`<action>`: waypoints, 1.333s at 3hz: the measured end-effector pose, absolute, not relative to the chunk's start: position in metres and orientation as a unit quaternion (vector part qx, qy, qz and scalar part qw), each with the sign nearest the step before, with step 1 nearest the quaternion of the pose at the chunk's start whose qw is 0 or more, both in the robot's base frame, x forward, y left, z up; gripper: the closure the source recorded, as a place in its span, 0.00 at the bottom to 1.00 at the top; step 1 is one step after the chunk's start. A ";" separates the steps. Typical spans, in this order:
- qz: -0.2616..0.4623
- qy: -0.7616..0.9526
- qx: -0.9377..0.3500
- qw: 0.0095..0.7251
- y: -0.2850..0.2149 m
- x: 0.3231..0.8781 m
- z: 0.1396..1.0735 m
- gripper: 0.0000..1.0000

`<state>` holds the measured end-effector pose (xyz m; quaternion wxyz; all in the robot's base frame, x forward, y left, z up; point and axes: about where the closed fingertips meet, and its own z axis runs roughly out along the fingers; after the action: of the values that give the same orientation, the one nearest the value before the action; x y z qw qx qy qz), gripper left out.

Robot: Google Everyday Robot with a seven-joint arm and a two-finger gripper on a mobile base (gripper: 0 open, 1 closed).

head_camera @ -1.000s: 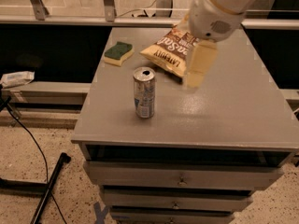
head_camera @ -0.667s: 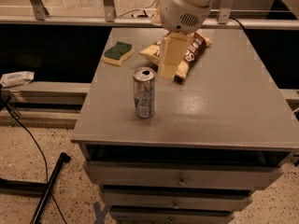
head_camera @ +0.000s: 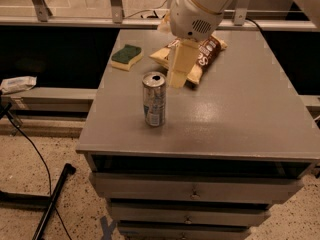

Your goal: Pick redbull can

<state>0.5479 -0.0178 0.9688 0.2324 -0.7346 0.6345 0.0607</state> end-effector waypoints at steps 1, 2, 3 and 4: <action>0.082 0.626 -0.739 0.234 -0.015 0.546 0.961 0.00; 0.092 0.625 -0.739 0.234 -0.017 0.545 0.956 0.00; 0.103 0.621 -0.742 0.230 -0.016 0.544 0.949 0.00; 0.127 0.613 -0.748 0.218 -0.007 0.537 0.936 0.00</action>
Offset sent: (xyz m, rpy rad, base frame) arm -0.0051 -0.0066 -0.0190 0.0546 0.0586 0.0365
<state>0.5374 -0.0072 0.9360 0.2185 -0.7485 0.6131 0.1268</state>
